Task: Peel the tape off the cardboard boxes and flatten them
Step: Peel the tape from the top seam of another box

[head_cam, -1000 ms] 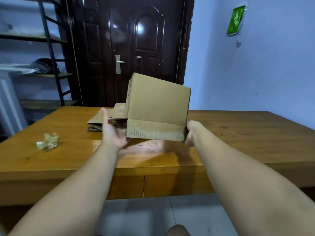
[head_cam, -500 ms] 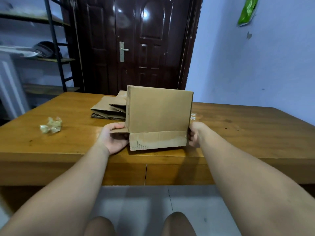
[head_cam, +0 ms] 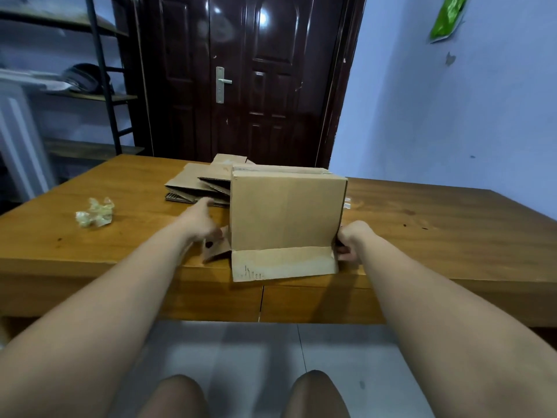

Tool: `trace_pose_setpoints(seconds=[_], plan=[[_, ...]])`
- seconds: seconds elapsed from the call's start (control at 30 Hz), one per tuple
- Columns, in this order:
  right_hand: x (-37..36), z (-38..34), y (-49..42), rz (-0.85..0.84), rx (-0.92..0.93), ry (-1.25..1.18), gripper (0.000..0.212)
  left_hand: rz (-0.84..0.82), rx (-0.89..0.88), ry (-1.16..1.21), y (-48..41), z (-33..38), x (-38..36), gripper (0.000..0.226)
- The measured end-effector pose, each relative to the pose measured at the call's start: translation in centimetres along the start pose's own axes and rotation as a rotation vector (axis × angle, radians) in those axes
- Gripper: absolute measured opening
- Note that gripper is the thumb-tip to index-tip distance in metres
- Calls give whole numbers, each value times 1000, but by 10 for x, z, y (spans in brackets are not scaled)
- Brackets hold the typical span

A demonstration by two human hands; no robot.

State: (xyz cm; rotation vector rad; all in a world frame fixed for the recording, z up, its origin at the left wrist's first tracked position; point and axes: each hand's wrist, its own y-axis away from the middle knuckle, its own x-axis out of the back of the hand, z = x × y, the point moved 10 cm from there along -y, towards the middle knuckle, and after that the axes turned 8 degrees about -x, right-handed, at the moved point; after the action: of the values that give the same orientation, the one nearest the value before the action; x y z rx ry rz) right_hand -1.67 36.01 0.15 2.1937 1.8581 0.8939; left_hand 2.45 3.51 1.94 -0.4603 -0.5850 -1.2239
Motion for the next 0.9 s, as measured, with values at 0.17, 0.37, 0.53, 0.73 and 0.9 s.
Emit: trace_pose_setpoints(seconds=[0.17, 0.37, 0.53, 0.73, 0.9], plan=[[-21, 10, 1, -48, -4, -23, 21, 351, -160, 461, 8, 64, 41, 36], [3, 7, -11, 134, 40, 194, 19, -12, -31, 466, 6, 66, 9, 51], [28, -21, 1, 353, 95, 410, 45, -41, -13, 425, 7, 61, 13, 60], [1, -60, 19, -178, 49, -347, 69, 6, -48, 343, 15, 77, 10, 40], [0, -86, 37, -161, 167, 137, 41, 2, 8, 362, 16, 78, 9, 31]])
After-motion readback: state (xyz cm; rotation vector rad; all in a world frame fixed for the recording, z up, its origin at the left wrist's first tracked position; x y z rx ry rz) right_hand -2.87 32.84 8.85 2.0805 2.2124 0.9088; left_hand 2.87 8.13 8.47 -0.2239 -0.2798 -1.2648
